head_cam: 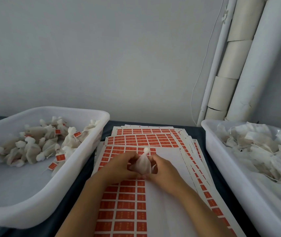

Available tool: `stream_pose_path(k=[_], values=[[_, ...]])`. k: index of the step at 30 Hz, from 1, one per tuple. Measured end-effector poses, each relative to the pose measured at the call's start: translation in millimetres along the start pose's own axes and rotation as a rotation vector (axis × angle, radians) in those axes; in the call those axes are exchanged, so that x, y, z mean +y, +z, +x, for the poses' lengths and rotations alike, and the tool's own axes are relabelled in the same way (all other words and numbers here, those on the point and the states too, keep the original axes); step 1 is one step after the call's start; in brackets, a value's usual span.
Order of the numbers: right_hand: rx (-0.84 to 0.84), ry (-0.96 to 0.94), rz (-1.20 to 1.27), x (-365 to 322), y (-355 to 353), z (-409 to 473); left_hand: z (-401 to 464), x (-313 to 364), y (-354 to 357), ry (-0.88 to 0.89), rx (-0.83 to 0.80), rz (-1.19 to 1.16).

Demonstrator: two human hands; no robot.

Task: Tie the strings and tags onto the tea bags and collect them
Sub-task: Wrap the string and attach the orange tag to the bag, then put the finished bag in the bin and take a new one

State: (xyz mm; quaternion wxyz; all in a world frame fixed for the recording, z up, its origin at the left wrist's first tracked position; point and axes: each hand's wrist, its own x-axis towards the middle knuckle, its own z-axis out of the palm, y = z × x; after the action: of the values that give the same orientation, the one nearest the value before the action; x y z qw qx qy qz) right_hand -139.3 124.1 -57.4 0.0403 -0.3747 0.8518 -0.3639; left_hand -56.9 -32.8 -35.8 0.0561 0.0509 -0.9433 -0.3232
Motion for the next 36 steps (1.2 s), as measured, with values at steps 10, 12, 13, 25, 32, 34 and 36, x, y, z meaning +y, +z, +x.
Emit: stream_pose_path(k=[10, 12, 13, 25, 32, 34, 36], values=[[0.225, 0.066, 0.397, -24, -14, 20, 3, 16, -6, 0.015, 0.451, -0.287], [0.288, 0.029, 0.478, -43, -20, 31, 3, 27, -16, 0.015, 0.598, -0.358], [0.306, 0.007, 0.523, -53, -23, 37, 3, 32, -21, 0.017, 0.68, -0.391], [0.169, -0.153, 0.684, -158, 3, 92, -3, 47, -89, -0.326, 1.191, -0.764], [-0.05, -0.126, 0.703, -174, 16, 90, -5, 38, -99, -0.49, 1.035, -0.731], [-0.038, -0.119, 0.719, -171, 11, 88, -5, 39, -97, -0.432, 1.047, -0.702], [-0.014, -0.114, 0.717, -166, 3, 83, -5, 43, -95, -0.354, 1.032, -0.688]])
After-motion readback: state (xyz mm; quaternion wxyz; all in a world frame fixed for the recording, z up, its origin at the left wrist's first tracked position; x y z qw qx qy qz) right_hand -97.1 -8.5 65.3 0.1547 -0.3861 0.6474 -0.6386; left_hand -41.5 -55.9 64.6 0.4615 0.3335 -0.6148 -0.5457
